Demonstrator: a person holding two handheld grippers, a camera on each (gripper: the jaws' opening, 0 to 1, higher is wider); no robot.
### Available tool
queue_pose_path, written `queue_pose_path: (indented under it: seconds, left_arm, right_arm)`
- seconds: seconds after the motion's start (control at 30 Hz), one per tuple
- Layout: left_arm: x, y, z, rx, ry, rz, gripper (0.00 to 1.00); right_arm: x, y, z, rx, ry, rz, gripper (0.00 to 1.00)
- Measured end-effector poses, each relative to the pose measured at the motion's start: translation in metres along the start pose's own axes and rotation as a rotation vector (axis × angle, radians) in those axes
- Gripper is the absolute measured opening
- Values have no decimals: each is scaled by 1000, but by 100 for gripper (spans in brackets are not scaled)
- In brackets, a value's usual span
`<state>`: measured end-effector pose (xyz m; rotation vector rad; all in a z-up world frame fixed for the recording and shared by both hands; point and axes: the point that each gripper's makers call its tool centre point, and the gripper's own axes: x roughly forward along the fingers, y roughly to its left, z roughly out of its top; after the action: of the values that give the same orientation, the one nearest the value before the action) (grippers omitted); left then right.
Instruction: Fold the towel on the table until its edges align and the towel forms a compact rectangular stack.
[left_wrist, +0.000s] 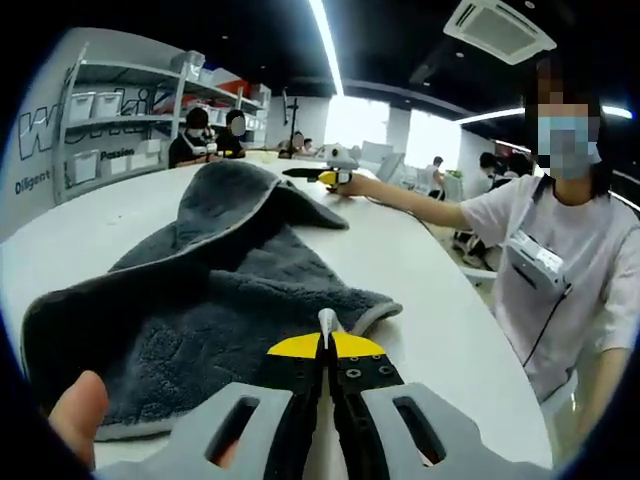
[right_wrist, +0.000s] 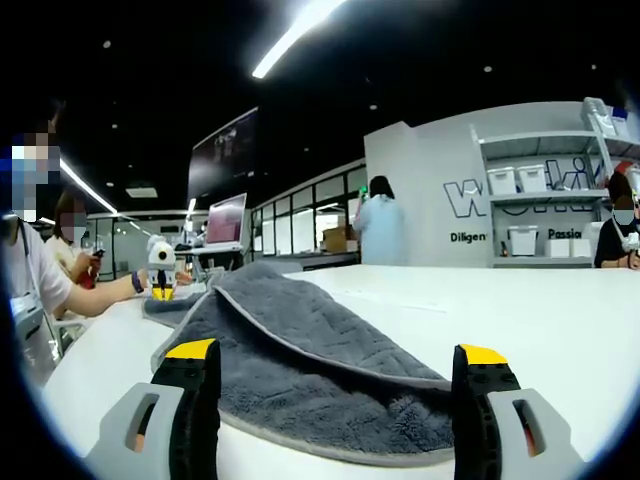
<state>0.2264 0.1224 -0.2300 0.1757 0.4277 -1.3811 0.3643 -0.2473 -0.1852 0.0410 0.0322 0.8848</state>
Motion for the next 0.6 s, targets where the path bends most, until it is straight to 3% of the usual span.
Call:
queue_pose_path:
  seconds: [0.2,0.53,0.6]
  left_arm:
    - [-5,-1,8,29,-36,-2,2]
    - [-10,4,11,37,-45,17,6]
    - [-12,5,17,49,-75,32,8]
  right_arm:
    - [0,-3,1,1,-1,0,98]
    - [1,-2,1,0,0,-1,98]
    - [1,-2,1,-1,1,-1,98]
